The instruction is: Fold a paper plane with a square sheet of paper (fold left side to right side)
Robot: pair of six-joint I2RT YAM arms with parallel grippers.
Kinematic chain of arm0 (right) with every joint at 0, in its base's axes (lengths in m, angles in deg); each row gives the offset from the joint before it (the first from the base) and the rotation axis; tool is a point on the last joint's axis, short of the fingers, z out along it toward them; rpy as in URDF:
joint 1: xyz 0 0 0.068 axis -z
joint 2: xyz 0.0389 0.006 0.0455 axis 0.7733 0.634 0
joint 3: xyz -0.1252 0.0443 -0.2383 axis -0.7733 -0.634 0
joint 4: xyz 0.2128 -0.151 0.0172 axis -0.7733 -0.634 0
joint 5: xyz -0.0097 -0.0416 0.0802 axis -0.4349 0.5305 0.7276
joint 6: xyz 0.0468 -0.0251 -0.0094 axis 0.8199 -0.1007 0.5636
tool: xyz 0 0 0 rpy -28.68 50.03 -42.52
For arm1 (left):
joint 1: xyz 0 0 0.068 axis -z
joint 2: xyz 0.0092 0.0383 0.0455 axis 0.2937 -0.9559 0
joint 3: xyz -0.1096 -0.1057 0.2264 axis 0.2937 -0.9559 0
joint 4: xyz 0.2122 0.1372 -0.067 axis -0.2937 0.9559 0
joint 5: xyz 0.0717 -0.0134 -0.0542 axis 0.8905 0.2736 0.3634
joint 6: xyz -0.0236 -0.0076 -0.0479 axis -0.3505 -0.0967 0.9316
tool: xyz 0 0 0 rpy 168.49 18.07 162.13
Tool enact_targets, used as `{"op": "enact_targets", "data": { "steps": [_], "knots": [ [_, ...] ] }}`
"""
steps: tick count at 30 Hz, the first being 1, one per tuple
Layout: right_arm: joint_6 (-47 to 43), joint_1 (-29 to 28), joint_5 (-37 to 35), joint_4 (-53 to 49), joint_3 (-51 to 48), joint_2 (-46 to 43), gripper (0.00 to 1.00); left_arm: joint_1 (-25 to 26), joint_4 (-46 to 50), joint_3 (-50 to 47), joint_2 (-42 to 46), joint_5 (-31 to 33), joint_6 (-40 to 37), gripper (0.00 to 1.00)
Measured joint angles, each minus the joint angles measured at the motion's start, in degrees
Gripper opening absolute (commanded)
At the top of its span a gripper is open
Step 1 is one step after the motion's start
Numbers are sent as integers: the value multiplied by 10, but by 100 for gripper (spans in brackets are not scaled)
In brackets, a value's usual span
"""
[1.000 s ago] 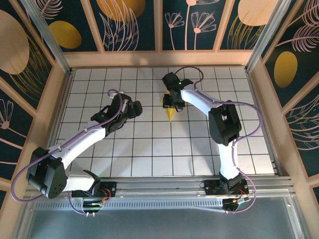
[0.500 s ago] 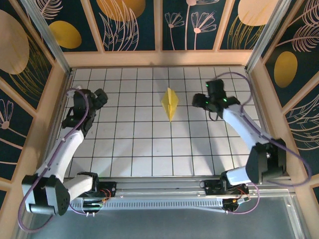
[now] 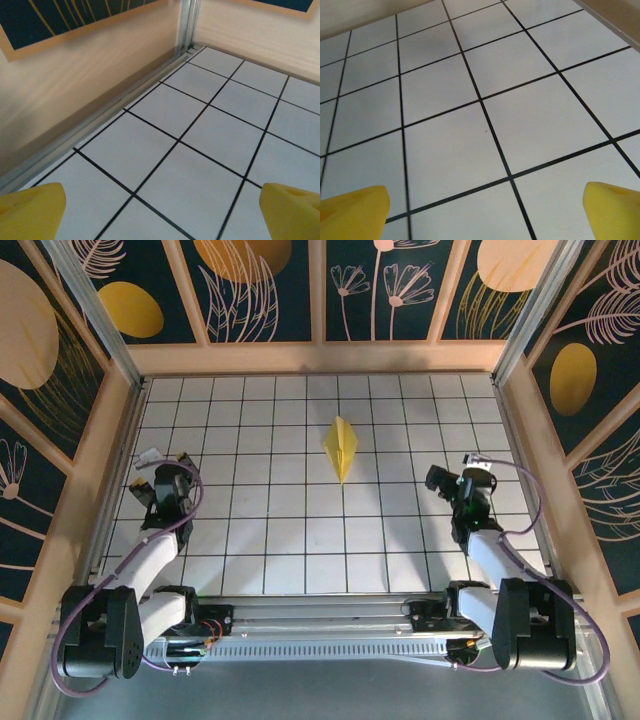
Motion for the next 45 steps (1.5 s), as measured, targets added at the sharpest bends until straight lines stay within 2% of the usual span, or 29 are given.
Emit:
{"op": "enact_targets", "data": {
  "steps": [7, 16, 19, 22, 29, 45],
  "knots": [
    [-33, 2, 16, 245, -28, 116, 99, 0, -170, -41, -63, -11, -68, 99],
    [-63, 6, 64, 497, -64, 262, 99, -1, -376, -88, -156, -96, -109, 99],
    [-64, 11, 75, 529, -85, 273, 99, -1, -433, -94, -198, -124, -117, 99],
    [-63, 16, 78, 523, -65, 273, 99, -1, -475, -93, -244, -148, -125, 99],
    [-63, 16, 79, 525, -47, 273, 99, -3, -471, -75, -251, -172, -129, 99],
    [-72, -3, 52, 526, -47, 273, 99, -4, -471, -74, -251, -173, -132, 99]
  ]
}}
